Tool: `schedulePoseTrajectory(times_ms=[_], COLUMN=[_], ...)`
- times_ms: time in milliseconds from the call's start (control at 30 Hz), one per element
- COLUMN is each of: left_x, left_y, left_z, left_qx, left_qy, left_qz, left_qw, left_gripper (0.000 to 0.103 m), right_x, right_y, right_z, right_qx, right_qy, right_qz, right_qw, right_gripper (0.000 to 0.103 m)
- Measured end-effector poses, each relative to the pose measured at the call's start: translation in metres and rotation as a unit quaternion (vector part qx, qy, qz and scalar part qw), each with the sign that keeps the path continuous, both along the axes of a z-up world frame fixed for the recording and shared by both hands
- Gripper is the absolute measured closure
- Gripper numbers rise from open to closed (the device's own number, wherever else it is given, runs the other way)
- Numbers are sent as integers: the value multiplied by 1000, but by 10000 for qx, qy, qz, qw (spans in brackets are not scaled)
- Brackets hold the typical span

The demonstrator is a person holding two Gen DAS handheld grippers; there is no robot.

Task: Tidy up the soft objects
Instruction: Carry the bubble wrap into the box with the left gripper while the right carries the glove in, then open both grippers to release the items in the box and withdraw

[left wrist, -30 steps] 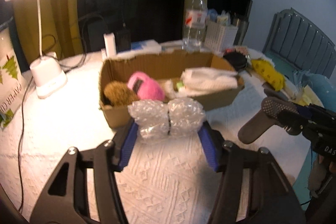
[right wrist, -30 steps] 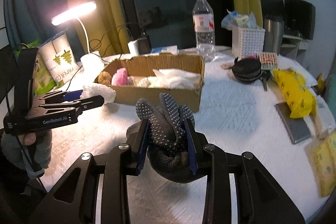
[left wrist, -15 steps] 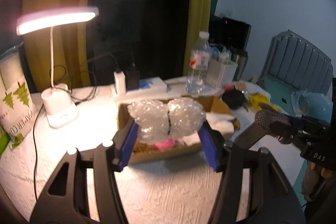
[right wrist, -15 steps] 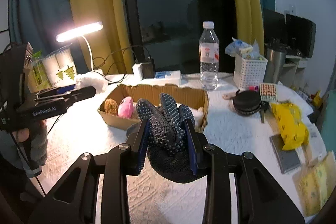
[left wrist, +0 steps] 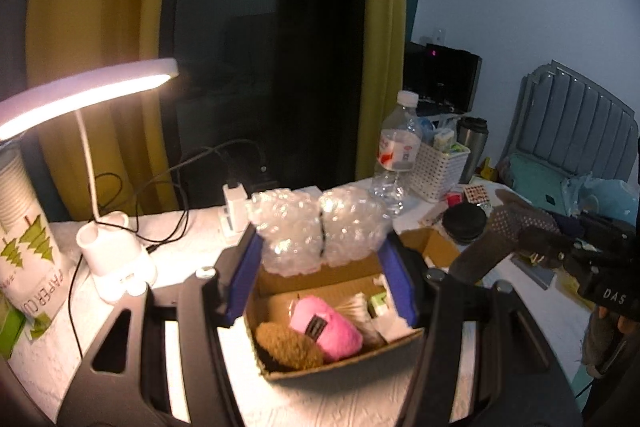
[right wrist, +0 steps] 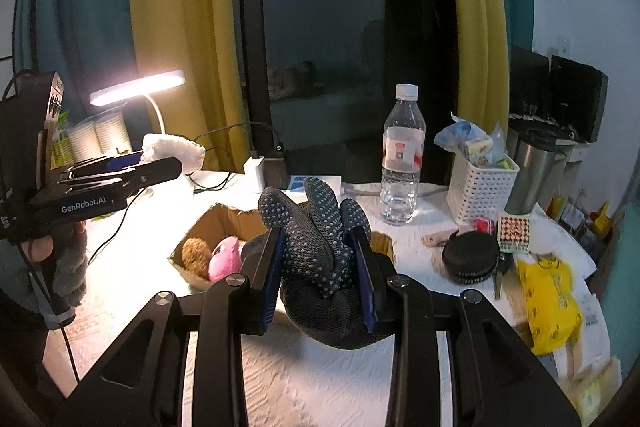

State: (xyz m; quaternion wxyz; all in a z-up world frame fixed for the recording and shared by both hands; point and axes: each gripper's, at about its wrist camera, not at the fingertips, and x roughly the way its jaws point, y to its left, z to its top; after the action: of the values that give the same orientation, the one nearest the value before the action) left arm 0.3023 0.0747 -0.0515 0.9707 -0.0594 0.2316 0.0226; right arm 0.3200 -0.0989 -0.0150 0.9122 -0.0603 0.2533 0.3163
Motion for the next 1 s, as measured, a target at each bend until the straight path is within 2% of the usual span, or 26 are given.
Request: schedulePoseTrajectory(times_ms=[233,667,833,900,1000], left_x=[37,84,92,92,93], left_y=[2,4,2,1,1], left_z=[-31,-93,-107,-108,-110], left_qx=[-21,-146,-122,-100,-154], left_qy=[294,1000,1231,1215,1251], left_qz=[22,-60,-56,-93,-172], left_qw=[9996,9949,9923,9925,9919], left_gripper=[44,43,39,31,25], right_x=[32,80,93,96,102], right_y=[5,22,30,32,37], right_z=[-12,-69,-91,-98,-113], right_qx=[41,6,-72,-124,-230], right_qy=[109,776,1076,1165,1342], right_qz=[-44,-14,-21,-13,-46], right_qw=[9999,9970,9942,9931,9907], right_gripper=[68,68,67,67,66])
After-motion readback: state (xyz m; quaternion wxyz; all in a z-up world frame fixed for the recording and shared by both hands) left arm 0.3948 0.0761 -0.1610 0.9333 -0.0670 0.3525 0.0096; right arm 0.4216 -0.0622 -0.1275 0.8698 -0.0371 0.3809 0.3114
